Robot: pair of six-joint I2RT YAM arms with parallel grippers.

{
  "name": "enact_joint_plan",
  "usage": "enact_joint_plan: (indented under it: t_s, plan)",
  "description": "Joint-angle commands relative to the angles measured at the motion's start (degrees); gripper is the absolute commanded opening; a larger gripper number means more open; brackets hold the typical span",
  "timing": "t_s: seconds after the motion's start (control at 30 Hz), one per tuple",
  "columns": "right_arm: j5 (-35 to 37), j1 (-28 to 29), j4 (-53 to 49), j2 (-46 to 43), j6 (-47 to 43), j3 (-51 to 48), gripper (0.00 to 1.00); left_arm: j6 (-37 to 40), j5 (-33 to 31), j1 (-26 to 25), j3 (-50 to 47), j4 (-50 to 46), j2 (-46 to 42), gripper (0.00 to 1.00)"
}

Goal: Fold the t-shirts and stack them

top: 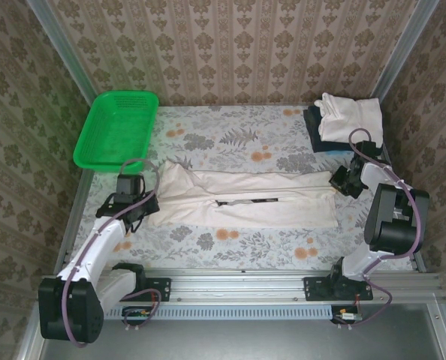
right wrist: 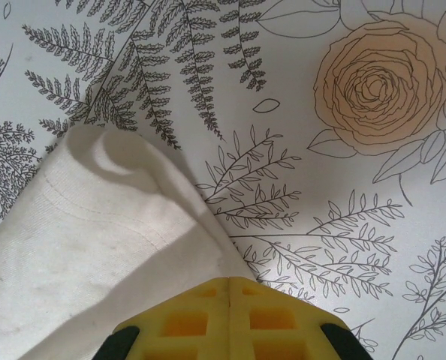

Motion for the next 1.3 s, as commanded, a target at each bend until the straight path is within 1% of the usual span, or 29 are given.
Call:
enact_joint_plan:
  t_s: [0.0, 0.07, 0.13, 0.2, 0.3, 0.33, 0.37, 0.4, 0.43, 0.47, 0.5, 0.57, 0.67, 0.73, 0.77, 0.87, 0.93, 1.1, 1.23, 1.27]
  plan:
    - [-0.5, -0.2, 0.6, 0.2, -0.9, 0.7, 0.00, -1.0, -0.7, 0.5, -0.9, 0.8, 0.1, 0.00]
    - [-1.8, -0.1, -0.1, 0.8, -0.3, 3.1, 0.00, -1.2, -0.5, 0.5, -0.4, 1.8, 1.0, 0.00]
    - [-3.4, 0.5, -0.5, 1.1, 0.6, 6.8, 0.00, -0.5, 0.7, 0.5, 2.9, 2.9, 2.7, 0.00]
    - [-2.5, 1.6, -1.1, 2.0, 0.8, 11.9, 0.00, 0.9, 0.8, 0.5, 8.1, 4.4, 6.4, 0.00]
    - [-1.9, 2.3, -4.6, 5.3, 0.1, 18.0, 0.00, 2.6, 0.4, 0.5, 15.3, 3.9, 11.8, 0.00]
    - [-1.6, 2.4, -5.5, 6.4, 0.0, 18.8, 0.02, 2.8, 0.9, 0.4, 16.2, 3.9, 12.5, 0.00]
    - [-1.3, 2.5, -5.8, 6.9, -0.4, 18.8, 0.09, 2.8, 1.2, 0.3, 15.9, 4.6, 12.9, 0.00]
    - [-0.8, 2.5, -5.6, 7.2, -0.6, 18.3, 0.22, 2.9, 1.6, 0.2, 14.8, 5.6, 12.8, 0.00]
    - [0.0, 2.4, -5.6, 7.5, -0.7, 18.1, 0.38, 2.8, 1.6, 0.2, 13.6, 6.3, 12.6, 0.00]
    - [0.6, 2.4, -6.1, 7.7, -1.1, 18.1, 0.47, 2.6, 1.6, 0.3, 12.6, 6.6, 12.6, 0.00]
    - [0.8, 2.5, -6.3, 7.4, -1.1, 17.7, 0.48, 2.3, 1.6, 0.3, 11.9, 6.6, 12.7, 0.00]
    - [1.3, 2.7, -5.6, 5.3, -0.5, 15.8, 0.50, 1.9, 2.0, 0.3, 10.7, 6.5, 12.5, 0.00]
    - [1.1, 4.0, -1.9, 1.0, 1.0, 10.4, 0.52, 1.7, 1.6, 0.2, 9.2, 6.9, 11.5, 0.00]
    - [-1.3, 4.9, 1.8, 1.0, 1.4, 8.3, 0.50, 1.8, 1.0, 0.3, 8.6, 7.2, 11.1, 0.00]
    - [-2.6, 5.4, 2.9, 2.4, 1.1, 8.4, 0.50, 1.8, 0.9, 0.4, 8.6, 7.2, 11.2, 0.00]
    - [-2.7, 7.0, 0.5, 8.5, -0.2, 13.3, 0.44, 2.2, 0.8, 0.4, 8.9, 6.6, 11.9, 0.00]
    - [0.5, 8.0, -0.5, 10.9, -0.6, 16.1, 0.42, 2.2, 0.7, 0.4, 8.9, 6.5, 12.0, 0.00]
    - [1.2, 8.4, -1.1, 17.0, -1.8, 22.0, 0.42, 1.9, 0.4, 0.5, 8.2, 7.3, 11.7, 0.00]
    - [2.1, 8.7, -1.1, 19.9, -2.7, 24.7, 0.43, 2.1, 0.5, 0.5, 8.3, 7.6, 12.2, 0.00]
    - [2.3, 8.7, -2.6, 21.0, -2.9, 25.8, 0.43, 2.2, 0.5, 0.5, 8.3, 7.7, 12.4, 0.00]
